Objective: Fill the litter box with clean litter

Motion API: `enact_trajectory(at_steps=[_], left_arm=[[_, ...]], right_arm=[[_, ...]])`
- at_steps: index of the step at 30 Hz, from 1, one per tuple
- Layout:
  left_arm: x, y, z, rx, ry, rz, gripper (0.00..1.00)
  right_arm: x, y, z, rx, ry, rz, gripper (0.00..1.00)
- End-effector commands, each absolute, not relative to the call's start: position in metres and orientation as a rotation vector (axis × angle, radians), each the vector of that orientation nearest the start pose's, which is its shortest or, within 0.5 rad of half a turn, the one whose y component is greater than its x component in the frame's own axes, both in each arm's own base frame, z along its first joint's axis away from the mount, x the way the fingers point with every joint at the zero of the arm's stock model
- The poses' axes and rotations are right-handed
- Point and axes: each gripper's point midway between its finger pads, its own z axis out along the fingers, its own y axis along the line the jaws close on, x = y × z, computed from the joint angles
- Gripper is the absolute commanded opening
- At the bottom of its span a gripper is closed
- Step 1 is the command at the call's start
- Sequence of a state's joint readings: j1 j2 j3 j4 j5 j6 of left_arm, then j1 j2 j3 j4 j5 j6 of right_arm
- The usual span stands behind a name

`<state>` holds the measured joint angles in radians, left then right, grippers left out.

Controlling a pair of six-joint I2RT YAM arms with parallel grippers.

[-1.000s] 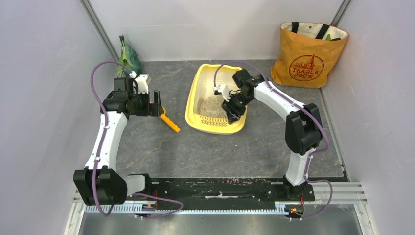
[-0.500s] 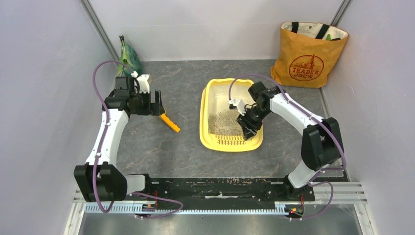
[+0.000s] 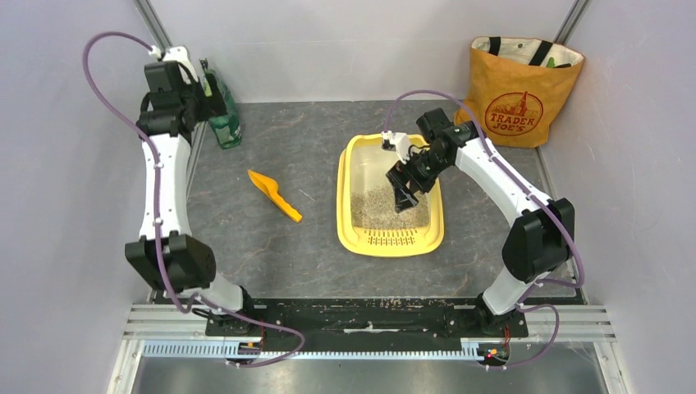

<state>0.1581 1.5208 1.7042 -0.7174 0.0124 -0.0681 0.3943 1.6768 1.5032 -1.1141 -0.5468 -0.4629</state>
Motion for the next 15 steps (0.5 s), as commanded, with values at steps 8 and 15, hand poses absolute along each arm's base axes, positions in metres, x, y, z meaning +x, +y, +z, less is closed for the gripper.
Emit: enact_trajectory(at_steps=[8,15], left_arm=[[0.563,0.127,0.325,-0.323,1.876,0.117,0.92],[0.624,0.142,0.282,-0.31,1.892,0.126,0.89]], right_arm=[[0.296,0.216,0.197,-1.049,2.389,0.807,0.95],[0.303,0.216,0.207,-0.995,2.377,0.783,0.97]])
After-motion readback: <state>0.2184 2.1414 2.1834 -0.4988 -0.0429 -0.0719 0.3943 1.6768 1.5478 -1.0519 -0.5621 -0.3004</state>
